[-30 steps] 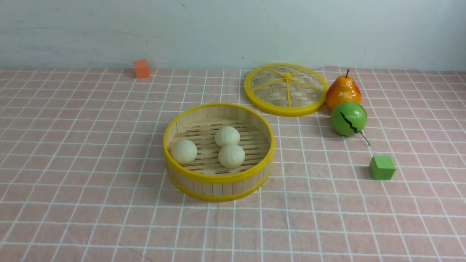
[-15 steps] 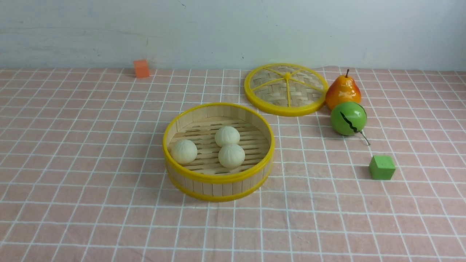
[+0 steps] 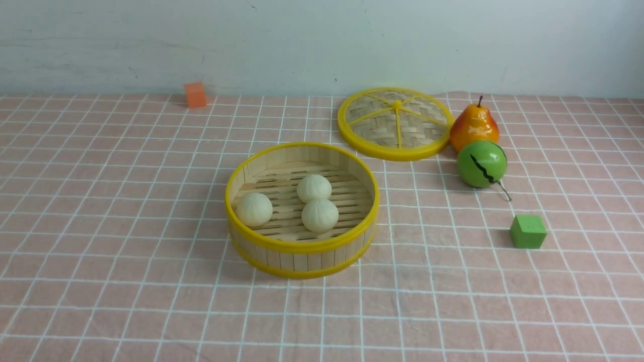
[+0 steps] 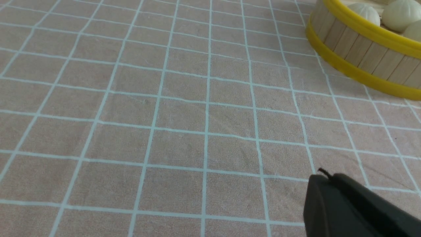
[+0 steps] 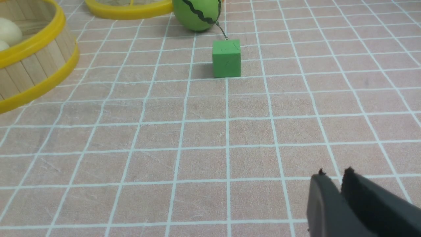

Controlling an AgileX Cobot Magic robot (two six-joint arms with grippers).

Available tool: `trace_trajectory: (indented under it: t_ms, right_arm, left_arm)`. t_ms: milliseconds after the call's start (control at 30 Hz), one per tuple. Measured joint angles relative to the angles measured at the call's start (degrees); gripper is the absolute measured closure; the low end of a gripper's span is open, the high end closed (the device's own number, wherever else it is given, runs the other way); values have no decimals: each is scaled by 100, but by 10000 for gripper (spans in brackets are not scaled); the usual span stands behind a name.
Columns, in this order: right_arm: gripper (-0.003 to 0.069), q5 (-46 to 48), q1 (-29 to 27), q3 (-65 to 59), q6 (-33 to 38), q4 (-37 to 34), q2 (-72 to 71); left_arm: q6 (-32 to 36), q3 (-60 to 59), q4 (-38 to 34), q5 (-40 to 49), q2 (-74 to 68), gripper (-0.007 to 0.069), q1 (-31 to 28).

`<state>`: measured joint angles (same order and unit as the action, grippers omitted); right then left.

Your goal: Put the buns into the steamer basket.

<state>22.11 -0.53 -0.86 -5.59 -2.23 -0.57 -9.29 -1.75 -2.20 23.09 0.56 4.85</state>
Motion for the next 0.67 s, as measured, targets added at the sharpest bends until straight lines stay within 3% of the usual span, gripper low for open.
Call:
trace_trajectory:
  t_ms: [667]
  right_arm:
    - [564,0,0,0,0,0,0]
  left_arm:
    - [0,0,0,0,0,638,0]
